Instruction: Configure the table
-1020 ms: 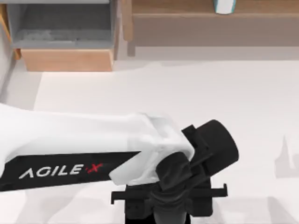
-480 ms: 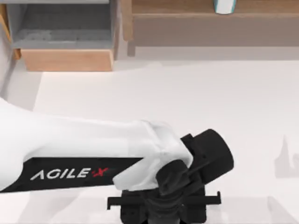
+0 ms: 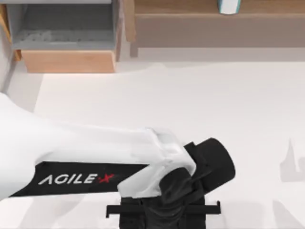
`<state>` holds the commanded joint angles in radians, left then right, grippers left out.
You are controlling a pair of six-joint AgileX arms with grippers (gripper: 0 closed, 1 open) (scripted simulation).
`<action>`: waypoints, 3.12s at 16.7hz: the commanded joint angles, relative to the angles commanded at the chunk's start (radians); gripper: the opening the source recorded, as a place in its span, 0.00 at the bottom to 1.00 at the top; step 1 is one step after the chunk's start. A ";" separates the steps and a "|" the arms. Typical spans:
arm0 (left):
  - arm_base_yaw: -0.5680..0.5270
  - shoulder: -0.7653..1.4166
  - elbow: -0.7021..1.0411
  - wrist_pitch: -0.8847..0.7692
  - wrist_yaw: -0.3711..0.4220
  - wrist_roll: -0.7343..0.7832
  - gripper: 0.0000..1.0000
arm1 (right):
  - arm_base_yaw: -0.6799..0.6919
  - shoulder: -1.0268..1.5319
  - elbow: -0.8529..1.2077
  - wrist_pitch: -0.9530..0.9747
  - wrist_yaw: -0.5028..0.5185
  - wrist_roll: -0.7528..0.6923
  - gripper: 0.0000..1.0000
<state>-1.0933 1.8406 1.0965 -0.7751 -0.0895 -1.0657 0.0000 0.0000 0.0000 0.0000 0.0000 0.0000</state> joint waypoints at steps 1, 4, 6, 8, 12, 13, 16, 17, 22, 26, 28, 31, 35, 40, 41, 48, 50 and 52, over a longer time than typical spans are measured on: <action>0.000 0.000 0.000 0.000 0.000 0.000 0.23 | 0.000 0.000 0.000 0.000 0.000 0.000 1.00; 0.000 0.000 0.000 0.000 0.000 0.000 0.45 | 0.000 0.000 0.000 0.000 0.000 0.000 1.00; 0.000 0.000 0.000 0.000 0.000 0.000 0.60 | 0.000 0.000 0.000 0.000 0.000 0.000 1.00; 0.000 0.000 0.000 0.000 0.000 0.000 0.75 | 0.000 0.000 0.000 0.000 0.000 0.000 1.00; 0.000 0.000 0.000 0.000 0.000 0.000 1.00 | 0.000 0.000 0.000 0.000 0.000 0.000 1.00; 0.000 0.000 0.000 0.000 0.000 0.000 1.00 | 0.000 0.000 0.000 0.000 0.000 0.000 1.00; 0.000 0.000 0.000 0.000 0.000 0.000 1.00 | 0.000 0.000 0.000 0.000 0.000 0.000 1.00; 0.000 0.000 0.000 0.000 0.000 0.000 1.00 | 0.000 0.000 0.000 0.000 0.000 0.000 1.00; 0.005 -0.006 -0.001 0.009 0.004 0.009 1.00 | 0.000 0.000 0.000 0.000 0.000 0.000 1.00; 0.091 -0.051 -0.037 0.137 0.060 0.140 1.00 | 0.000 0.000 0.000 0.000 0.000 0.000 1.00; 0.169 -0.080 -0.078 0.251 0.111 0.258 1.00 | 0.000 0.000 0.000 0.000 0.000 0.000 1.00; 0.320 -0.123 -0.161 0.471 0.209 0.487 1.00 | 0.000 0.000 0.000 0.000 0.000 0.000 1.00; 0.572 -0.169 -0.299 0.824 0.366 0.865 1.00 | 0.000 0.000 0.000 0.000 0.000 0.000 1.00; 0.930 -0.190 -0.486 1.307 0.574 1.397 1.00 | 0.000 0.000 0.000 0.000 0.000 0.000 1.00; 1.003 -0.187 -0.521 1.402 0.613 1.504 1.00 | 0.000 0.000 0.000 0.000 0.000 0.000 1.00; 1.486 -0.075 -0.709 1.976 0.818 2.194 1.00 | 0.000 0.000 0.000 0.000 0.000 0.000 1.00; 1.599 -0.013 -0.728 2.093 0.844 2.350 1.00 | 0.000 0.000 0.000 0.000 0.000 0.000 1.00; 1.692 0.050 -0.720 2.189 0.856 2.481 1.00 | 0.000 0.000 0.000 0.000 0.000 0.000 1.00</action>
<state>0.5984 1.8905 0.3761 1.4137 0.7667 1.4150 0.0000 0.0000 0.0000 0.0000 0.0000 0.0000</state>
